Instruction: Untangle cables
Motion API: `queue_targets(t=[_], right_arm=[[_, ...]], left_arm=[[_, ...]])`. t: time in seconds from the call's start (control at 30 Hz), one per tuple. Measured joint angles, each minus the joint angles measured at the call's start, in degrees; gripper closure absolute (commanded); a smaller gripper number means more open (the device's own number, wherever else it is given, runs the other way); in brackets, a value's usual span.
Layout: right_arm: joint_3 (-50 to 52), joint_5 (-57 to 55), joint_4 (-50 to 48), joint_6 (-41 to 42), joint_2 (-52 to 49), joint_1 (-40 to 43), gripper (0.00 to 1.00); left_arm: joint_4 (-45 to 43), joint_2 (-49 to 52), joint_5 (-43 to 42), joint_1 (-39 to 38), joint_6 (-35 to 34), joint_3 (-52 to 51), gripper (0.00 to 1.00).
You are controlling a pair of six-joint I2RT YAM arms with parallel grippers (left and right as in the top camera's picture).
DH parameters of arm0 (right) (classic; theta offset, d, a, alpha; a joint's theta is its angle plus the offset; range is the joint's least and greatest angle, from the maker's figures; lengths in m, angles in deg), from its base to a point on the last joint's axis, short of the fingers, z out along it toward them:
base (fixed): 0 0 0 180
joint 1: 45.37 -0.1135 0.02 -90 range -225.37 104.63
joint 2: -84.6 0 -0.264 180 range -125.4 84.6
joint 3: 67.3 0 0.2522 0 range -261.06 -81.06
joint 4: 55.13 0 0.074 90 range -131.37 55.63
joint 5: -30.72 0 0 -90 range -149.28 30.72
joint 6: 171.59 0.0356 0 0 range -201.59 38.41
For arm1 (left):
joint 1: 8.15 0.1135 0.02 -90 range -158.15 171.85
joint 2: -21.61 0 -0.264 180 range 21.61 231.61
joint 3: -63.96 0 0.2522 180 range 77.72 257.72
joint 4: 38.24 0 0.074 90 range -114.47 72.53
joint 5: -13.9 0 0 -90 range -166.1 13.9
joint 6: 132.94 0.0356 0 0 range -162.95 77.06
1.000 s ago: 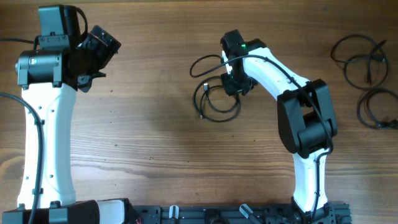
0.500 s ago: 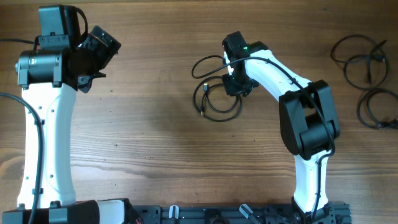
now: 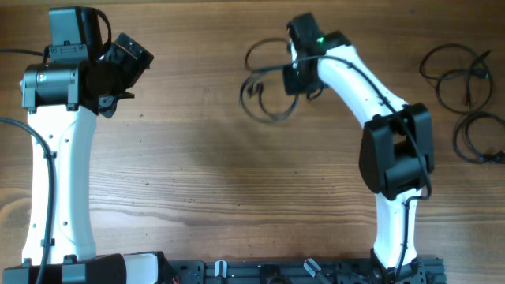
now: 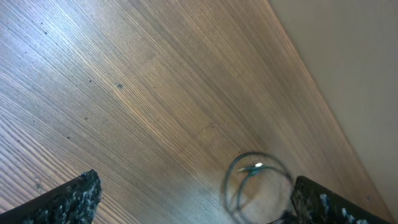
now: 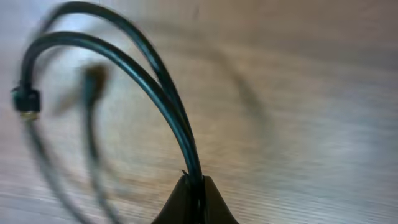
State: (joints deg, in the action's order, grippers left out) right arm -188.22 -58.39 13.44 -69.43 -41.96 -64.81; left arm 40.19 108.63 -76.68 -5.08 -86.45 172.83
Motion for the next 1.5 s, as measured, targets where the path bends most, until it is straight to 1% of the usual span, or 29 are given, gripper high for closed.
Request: queue_targets(t=[0.13, 0.23, 0.37, 0.5, 0.67, 0.77, 0.93, 0.97, 1.0, 1.03, 1.07, 1.1, 1.13, 1.17, 1.33, 1.4, 1.5], right_arm=[[-5.35, 0.31, -0.98, 3.21, 2.82, 5.09, 0.96], [-6.51, 0.39, -5.16, 5.86, 5.53, 10.54, 0.96], [-6.75, 0.37, -10.19, 8.70, 6.03, 18.38, 0.96], [-6.78, 0.37, -20.59, 10.62, 6.03, 25.18, 0.96], [-6.78, 0.37, -26.56, 10.75, 6.03, 30.47, 0.96], [-6.78, 0.31, -26.58, 10.27, 6.03, 32.89, 0.96], [-6.78, 0.33, -26.29, 10.12, 3.63, 32.89, 0.95], [-6.78, 0.35, -26.18, 10.14, 2.54, 32.87, 0.90], [-6.78, 0.35, -26.18, 10.16, 1.25, 32.83, 0.73], [-6.78, 0.35, -26.08, 10.51, -0.59, 32.83, 0.44], [-6.78, 0.35, -25.86, 10.93, -1.64, 32.83, 0.27], [-6.78, 0.35, -25.33, 10.97, -2.80, 32.83, 0.17], [-6.75, 0.35, -24.52, 11.19, -4.02, 32.83, 0.13], [-6.75, 0.37, -23.93, 11.19, -4.37, 32.83, 0.11], [-6.78, 0.79, -21.84, 10.78, -3.41, 32.85, 0.07], [-6.75, 1.88, -20.96, 9.38, -1.46, 32.89, 0.07], [-6.75, 4.52, -18.95, 5.97, 4.31, 32.94, 0.06]], left_arm=[[0.00, 0.00, 0.00, 0.02, 0.00, 0.00, 0.00], [0.02, 0.00, 0.09, 0.00, -0.02, 0.00, 0.00], [0.02, 0.00, 0.68, 0.02, -0.02, 0.00, 0.00], [-0.17, 0.00, 0.68, 0.02, -0.02, 0.00, 0.00], [-1.33, 0.00, 0.70, 0.02, -0.02, 0.00, 0.00], [-1.86, 0.00, 0.68, 0.00, -0.02, 0.00, 0.00], [-2.58, 0.00, 0.70, 0.00, -0.02, 0.00, 0.00], [-2.58, 0.00, 0.68, -0.02, -0.02, 0.00, 0.00], [-2.60, 0.00, 0.68, -0.04, -0.02, 0.00, 0.00], [-2.62, 0.00, 0.70, -0.07, -0.02, 0.00, 0.00], [-2.71, 0.00, 0.68, -0.07, -0.02, 0.00, 0.00], [-2.80, 0.00, 0.70, -0.07, -0.02, 0.00, 0.00], [-2.78, 0.00, 0.68, -0.07, -0.02, 0.00, 0.00], [-2.80, 0.00, 0.70, -0.07, -0.02, 0.00, 0.00], [-2.82, 0.00, 0.68, -0.07, -0.02, 0.00, 0.00], [-2.80, 0.00, 0.70, -0.07, -0.02, 0.00, 0.00], [-2.82, 0.00, 0.68, -0.07, -0.02, 0.00, 0.00]])
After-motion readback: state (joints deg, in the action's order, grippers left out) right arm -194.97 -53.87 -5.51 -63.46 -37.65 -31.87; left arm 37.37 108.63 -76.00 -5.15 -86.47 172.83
